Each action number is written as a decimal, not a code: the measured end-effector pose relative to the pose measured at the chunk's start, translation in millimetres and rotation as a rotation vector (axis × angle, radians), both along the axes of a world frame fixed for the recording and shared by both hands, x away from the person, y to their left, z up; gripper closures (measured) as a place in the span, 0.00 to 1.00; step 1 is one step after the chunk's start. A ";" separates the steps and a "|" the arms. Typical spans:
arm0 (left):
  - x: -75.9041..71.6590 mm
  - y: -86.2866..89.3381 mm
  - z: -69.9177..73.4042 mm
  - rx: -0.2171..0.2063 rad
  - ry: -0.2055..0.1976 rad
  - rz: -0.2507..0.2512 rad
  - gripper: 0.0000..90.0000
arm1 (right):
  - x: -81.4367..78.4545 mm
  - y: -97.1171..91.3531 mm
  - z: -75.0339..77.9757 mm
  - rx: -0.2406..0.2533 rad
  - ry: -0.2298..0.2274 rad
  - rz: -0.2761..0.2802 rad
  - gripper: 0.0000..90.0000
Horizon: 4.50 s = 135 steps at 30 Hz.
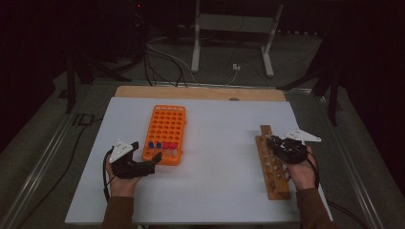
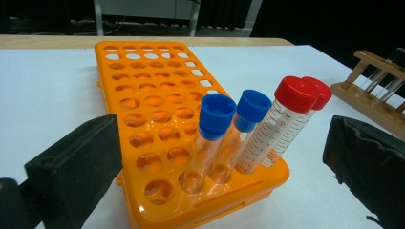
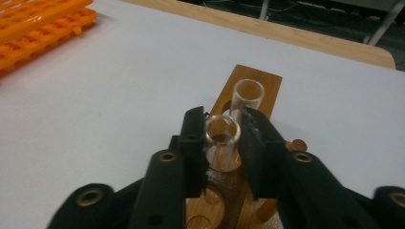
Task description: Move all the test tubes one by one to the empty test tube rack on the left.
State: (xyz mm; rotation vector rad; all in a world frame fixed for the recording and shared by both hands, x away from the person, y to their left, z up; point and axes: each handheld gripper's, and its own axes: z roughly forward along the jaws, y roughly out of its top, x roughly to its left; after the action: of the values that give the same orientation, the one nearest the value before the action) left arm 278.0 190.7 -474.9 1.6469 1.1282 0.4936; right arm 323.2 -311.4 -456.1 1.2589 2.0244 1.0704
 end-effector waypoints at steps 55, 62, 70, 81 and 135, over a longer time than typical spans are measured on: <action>-5.2 -143.4 43.2 0.105 -0.128 -0.344 0.09 | -45.9 76.8 58.7 0.141 -0.056 0.290 0.84; -1.8 -179.5 33.0 0.129 -0.105 -0.417 0.19 | -47.5 90.4 52.4 0.142 -0.028 0.335 0.84; -0.4 -197.7 28.7 0.134 -0.098 -0.472 0.50 | -48.7 97.9 48.4 0.160 -0.002 0.369 0.84; 1.8 -198.5 26.9 0.105 -0.076 -0.515 0.79 | -49.9 103.8 45.8 0.149 0.004 0.392 0.84; -1.4 -65.7 41.8 0.074 -0.093 -0.294 0.85 | -40.2 44.6 48.6 0.195 -0.058 0.182 0.00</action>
State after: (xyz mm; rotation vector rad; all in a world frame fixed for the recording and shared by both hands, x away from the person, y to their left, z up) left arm 276.6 125.0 -433.1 1.7983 0.7904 0.4198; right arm 283.0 -266.8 -407.5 1.1376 2.0616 1.4019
